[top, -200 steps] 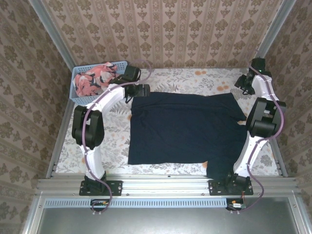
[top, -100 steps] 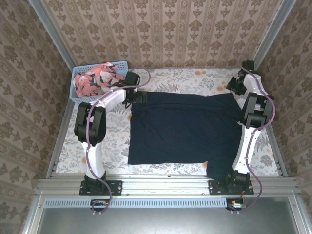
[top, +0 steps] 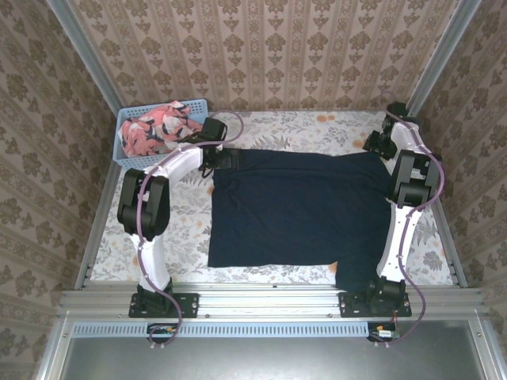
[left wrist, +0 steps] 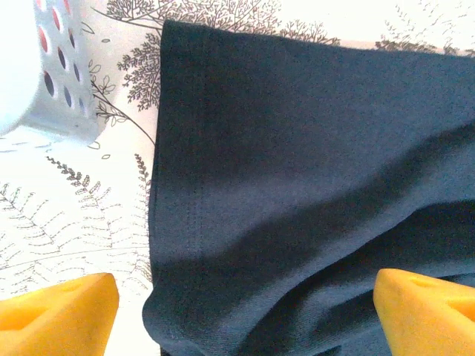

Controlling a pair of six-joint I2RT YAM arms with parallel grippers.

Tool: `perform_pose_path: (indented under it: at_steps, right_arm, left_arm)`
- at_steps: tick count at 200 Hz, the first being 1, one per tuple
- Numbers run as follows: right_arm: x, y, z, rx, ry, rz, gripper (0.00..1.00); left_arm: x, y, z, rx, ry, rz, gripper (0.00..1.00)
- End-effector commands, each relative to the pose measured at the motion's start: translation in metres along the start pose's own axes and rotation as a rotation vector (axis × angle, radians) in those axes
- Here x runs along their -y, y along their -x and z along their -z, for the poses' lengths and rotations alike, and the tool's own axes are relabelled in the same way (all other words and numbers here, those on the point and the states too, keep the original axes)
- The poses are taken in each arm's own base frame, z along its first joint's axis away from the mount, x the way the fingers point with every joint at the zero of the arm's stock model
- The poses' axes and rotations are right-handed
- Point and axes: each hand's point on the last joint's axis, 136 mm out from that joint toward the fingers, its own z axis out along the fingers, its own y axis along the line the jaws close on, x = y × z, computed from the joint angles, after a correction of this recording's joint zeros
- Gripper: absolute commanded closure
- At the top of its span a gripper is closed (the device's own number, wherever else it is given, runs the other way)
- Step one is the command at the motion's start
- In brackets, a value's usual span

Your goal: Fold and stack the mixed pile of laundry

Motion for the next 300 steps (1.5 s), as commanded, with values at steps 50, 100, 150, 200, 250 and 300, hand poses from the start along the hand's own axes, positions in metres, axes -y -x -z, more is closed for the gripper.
perform_pose_path:
  at_steps: [50,100,150,200,250,300]
  right_arm:
    - [-0.031,0.008,0.017,0.009,0.122,0.021,1.0]
    - [-0.039,-0.074,0.126,0.114,0.133,0.058,1.0]
    - [-0.013,-0.239,0.132,-0.087,0.116,0.037,0.7]
    - [-0.004,-0.169,0.161,0.096,0.061,0.029,0.6]
    - [-0.033,-0.142,0.105,0.053,0.138,0.013,0.57]
    - [-0.027,-0.144,0.071,0.015,0.077,0.022,0.54]
  left_arm:
    - [0.003,0.002,0.013,0.02,-0.024,0.02,0.1]
    - [0.001,0.004,0.011,0.048,-0.037,0.031,0.1]
    - [0.007,0.007,0.013,0.05,-0.081,0.016,0.1]
    - [0.004,0.002,0.021,0.067,-0.084,0.034,0.1]
    - [-0.002,-0.006,0.027,0.064,-0.064,0.035,0.1]
    - [-0.004,-0.012,0.026,0.047,-0.054,0.034,0.1]
